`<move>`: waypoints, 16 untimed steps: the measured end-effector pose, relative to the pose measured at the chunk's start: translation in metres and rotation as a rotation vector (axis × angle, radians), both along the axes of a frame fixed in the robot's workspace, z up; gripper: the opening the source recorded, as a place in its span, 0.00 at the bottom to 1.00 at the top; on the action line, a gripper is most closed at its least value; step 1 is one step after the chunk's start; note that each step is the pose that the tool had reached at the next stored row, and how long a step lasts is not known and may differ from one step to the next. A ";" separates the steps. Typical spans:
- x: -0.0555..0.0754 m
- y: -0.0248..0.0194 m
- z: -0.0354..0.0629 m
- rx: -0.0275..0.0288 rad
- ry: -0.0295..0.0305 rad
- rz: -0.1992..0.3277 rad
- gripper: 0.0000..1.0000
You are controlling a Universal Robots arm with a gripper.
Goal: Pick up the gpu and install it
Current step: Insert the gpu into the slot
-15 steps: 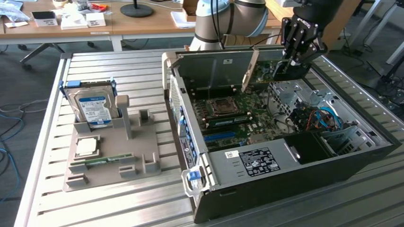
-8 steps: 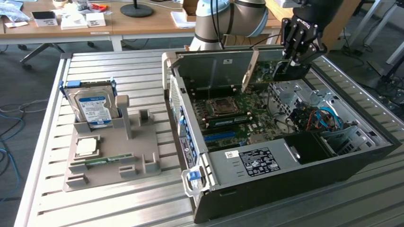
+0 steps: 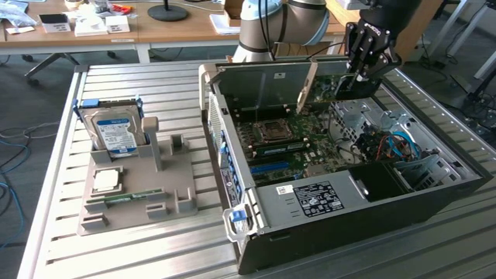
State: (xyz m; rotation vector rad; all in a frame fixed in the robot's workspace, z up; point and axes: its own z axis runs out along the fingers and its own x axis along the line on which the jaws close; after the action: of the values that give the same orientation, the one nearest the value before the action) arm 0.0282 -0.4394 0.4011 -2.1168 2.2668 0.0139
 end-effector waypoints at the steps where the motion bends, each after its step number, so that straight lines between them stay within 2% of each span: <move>1: 0.000 0.0000 0.0000 0.0000 0.0000 0.000 0.27; 16: -0.006 0.0000 -0.0004 0.0000 0.0000 0.000 0.27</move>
State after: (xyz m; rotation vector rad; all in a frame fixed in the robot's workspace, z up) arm 0.0221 -0.4394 0.4007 -2.1167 2.2669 0.0139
